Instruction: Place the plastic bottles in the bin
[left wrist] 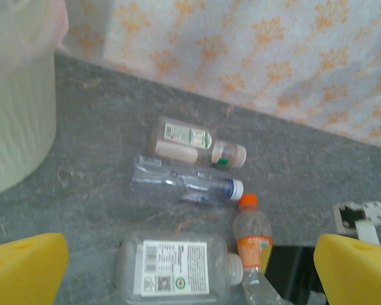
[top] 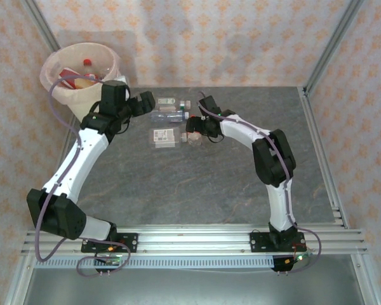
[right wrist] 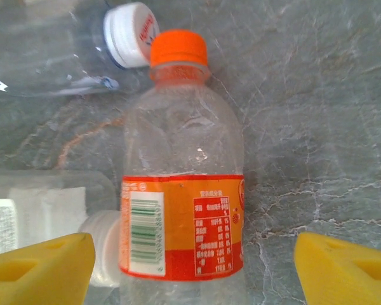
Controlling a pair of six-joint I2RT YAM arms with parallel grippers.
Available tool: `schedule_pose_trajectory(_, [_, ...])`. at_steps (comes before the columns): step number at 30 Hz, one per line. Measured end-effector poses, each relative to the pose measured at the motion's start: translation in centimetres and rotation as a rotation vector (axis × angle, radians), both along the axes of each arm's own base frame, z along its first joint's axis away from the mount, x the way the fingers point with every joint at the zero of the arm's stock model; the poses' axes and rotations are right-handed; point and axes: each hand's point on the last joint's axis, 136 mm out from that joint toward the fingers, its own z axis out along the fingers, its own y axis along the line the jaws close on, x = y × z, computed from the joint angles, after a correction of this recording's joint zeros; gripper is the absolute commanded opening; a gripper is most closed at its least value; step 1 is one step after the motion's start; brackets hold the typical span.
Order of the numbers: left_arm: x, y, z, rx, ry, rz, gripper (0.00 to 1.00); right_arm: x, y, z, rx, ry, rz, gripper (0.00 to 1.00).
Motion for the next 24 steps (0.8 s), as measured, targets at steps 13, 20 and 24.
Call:
schedule_pose_trajectory(13, [-1.7,-0.1,-2.8,-0.046,0.034,0.002,1.00,-0.2,-0.7,-3.7,-0.107,0.059,-0.035,0.55])
schedule_pose_trajectory(20, [-1.7,-1.8,-2.5,-0.124,0.035,-0.064,1.00,-1.2,-2.1,-2.9,-0.125,-0.013,-0.024,0.44])
schedule_pose_trajectory(24, [-1.3,-3.4,-2.1,-0.197,0.009,-0.125,1.00,-2.9,-2.9,0.7,-0.085,-0.120,0.019,0.44])
